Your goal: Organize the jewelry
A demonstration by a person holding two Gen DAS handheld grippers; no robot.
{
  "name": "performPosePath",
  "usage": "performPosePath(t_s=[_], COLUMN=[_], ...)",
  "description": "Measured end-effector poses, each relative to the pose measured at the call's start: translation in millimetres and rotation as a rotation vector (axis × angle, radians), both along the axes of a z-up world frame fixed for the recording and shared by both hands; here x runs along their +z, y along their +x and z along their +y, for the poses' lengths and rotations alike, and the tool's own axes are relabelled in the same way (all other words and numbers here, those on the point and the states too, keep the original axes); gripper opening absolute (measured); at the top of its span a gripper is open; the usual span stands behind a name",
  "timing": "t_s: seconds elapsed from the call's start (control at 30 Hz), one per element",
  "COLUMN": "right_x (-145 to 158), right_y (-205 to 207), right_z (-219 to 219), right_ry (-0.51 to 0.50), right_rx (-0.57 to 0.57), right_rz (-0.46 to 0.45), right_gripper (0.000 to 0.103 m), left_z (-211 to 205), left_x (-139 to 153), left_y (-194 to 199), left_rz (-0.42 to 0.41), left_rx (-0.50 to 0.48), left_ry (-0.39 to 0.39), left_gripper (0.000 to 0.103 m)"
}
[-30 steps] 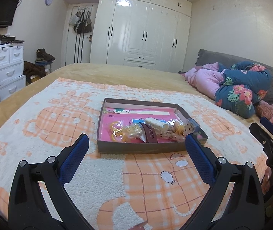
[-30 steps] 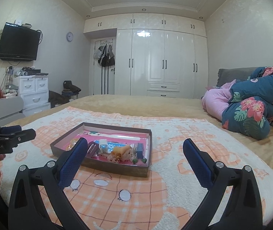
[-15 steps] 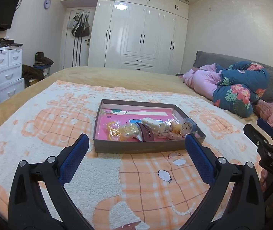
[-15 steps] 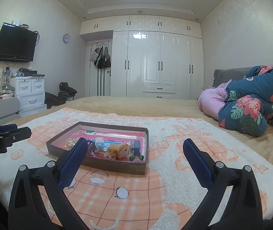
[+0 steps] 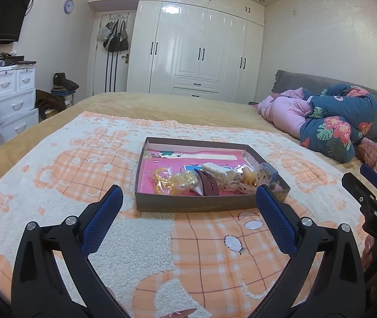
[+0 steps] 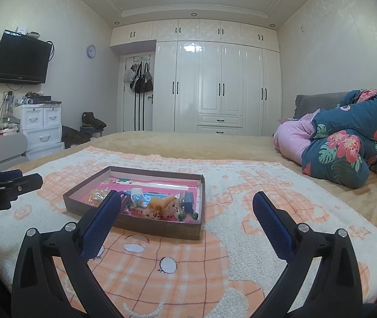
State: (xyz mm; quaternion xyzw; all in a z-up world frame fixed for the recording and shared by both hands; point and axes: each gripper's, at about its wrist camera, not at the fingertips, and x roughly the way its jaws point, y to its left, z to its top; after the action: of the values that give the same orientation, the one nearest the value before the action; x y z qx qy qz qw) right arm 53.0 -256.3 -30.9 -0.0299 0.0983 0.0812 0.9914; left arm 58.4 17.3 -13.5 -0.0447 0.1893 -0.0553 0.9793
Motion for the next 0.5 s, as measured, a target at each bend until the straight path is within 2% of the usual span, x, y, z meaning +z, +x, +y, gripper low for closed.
performPosePath(t_s=[0.5], right_x=[-1.0], right_y=[-0.1], right_z=[-1.5], right_ry=[0.007], right_rx=[-0.008], right_rz=[0.0], right_gripper=[0.097], left_z=[-0.3], left_x=[-2.9], left_y=[0.5], left_rz=[0.007], left_rx=[0.001], left_ry=[0.008], left_gripper=[0.092])
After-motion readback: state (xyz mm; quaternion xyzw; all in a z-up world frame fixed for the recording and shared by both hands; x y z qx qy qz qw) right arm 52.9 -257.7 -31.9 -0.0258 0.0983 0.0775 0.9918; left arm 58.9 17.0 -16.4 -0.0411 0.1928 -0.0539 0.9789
